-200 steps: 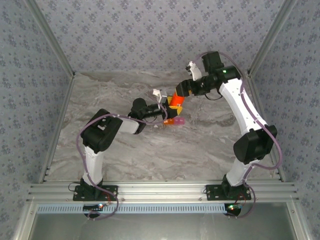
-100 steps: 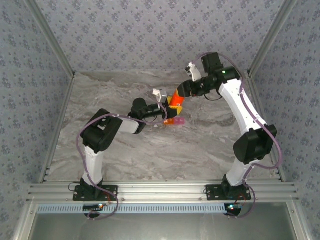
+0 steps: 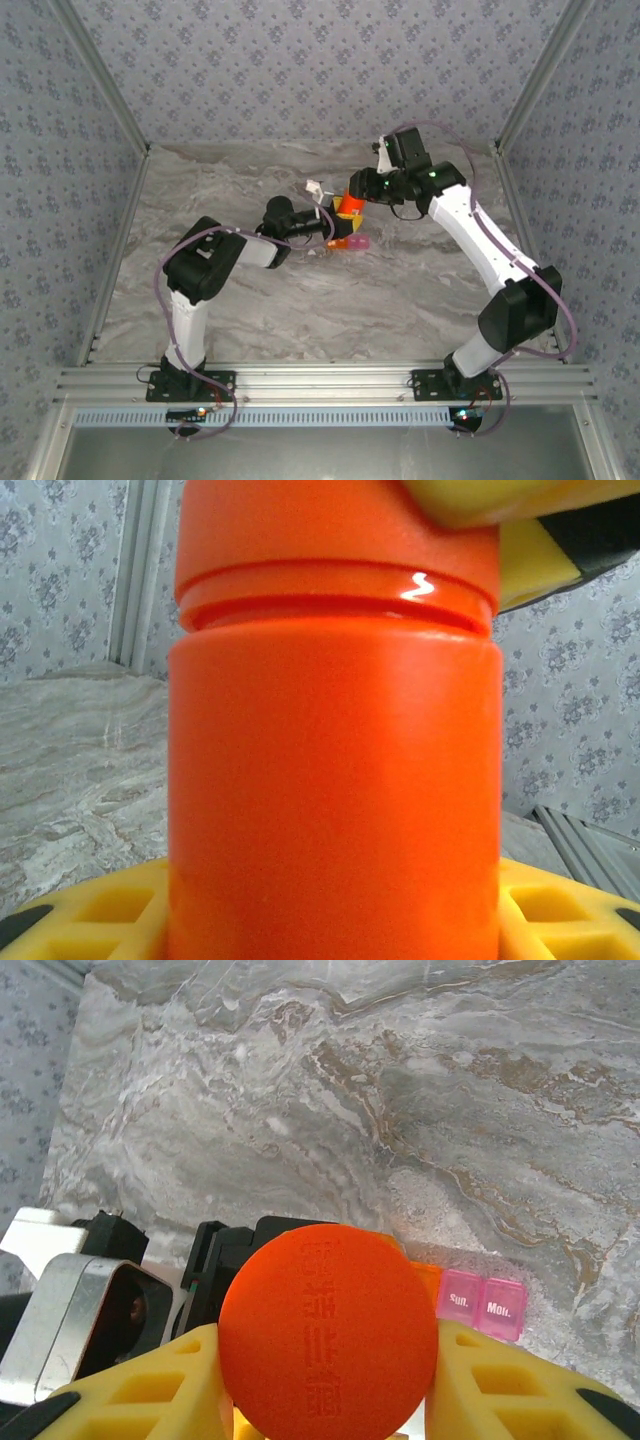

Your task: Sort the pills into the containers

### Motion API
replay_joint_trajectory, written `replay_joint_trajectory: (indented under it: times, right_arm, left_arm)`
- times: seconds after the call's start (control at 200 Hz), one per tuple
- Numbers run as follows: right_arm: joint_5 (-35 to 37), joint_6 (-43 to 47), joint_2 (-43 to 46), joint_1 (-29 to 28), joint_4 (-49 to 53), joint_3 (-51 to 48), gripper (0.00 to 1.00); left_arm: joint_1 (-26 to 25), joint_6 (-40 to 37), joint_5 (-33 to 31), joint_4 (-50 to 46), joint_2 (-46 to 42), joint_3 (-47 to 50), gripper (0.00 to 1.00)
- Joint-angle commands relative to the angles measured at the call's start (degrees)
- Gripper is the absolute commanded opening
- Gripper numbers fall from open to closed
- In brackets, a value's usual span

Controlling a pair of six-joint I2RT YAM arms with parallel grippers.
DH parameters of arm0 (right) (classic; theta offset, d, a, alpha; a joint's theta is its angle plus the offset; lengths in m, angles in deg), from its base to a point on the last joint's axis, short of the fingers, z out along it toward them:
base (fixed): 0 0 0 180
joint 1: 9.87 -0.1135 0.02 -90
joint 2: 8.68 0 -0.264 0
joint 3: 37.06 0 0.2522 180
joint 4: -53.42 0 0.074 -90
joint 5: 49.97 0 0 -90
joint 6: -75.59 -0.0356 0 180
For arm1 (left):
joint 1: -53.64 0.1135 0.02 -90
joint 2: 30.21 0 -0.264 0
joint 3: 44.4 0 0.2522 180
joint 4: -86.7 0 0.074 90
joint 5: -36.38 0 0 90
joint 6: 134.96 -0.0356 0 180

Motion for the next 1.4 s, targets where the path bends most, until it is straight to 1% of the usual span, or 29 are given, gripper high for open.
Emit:
replay_joint_trajectory:
  times: [0.0, 0.135, 0.235, 0.305, 0.46, 0.565, 0.615, 0.695, 0.805, 0.9, 1.034, 1.394]
  right_arm:
    - [-3.3, -4.3, -1.4, -2.6, 2.1, -1.8, 0.46]
    - [-5.5, -2.1, -1.2, -0.8, 3.7, 1.0, 0.50]
    - [-7.8, 0.3, -1.0, 1.4, 5.6, 4.9, 0.60]
    - [-9.4, 2.2, -1.0, 3.1, 8.2, 8.3, 0.69]
    - [-12.0, 6.3, -0.6, 6.7, 12.6, 14.5, 0.79]
    - [-16.9, 9.9, -2.7, 9.3, 14.7, 17.2, 0.83]
    - [-19.7, 12.6, -4.1, 9.8, 15.1, 18.1, 0.84]
    - [-21.7, 17.9, -6.1, 9.7, 16.8, 19.3, 0.85]
    - [-21.0, 23.9, -8.4, 9.3, 19.7, 20.3, 0.85]
    - [-21.8, 26.2, -9.8, 9.2, 20.8, 20.6, 0.85]
    - [-21.7, 27.2, -10.8, 8.7, 21.4, 20.5, 0.84]
    - [-22.2, 27.1, -11.3, 8.1, 21.0, 19.7, 0.73]
  left_arm:
    - [-0.9, -0.1, -0.5, 7.0, -1.6, -1.7, 0.00]
    - [-1.0, -0.1, -0.5, 6.9, -1.5, -1.9, 0.00]
    - [-0.9, -0.1, -0.5, 6.9, -1.5, -1.9, 0.00]
    - [-0.9, -0.1, -0.5, 6.9, -1.5, -1.9, 0.00]
    - [-0.9, -0.1, -0.5, 6.9, -1.4, -1.9, 0.00]
    - [-1.0, 0.2, -0.3, 7.0, -1.3, -2.1, 0.00]
    - [-1.0, 0.3, -0.3, 6.9, -1.3, -2.1, 0.00]
    - [-1.0, 0.4, -0.2, 7.0, -1.3, -2.1, 0.00]
    - [-1.1, 0.4, -0.2, 6.9, -1.2, -2.2, 0.00]
    - [-1.0, 0.4, -0.2, 6.9, -1.1, -2.4, 0.00]
    - [-1.1, 0.6, -0.1, 6.9, -1.0, -2.6, 0.00]
    - [-1.0, 0.6, 0.0, 6.9, -0.9, -2.8, 0.00]
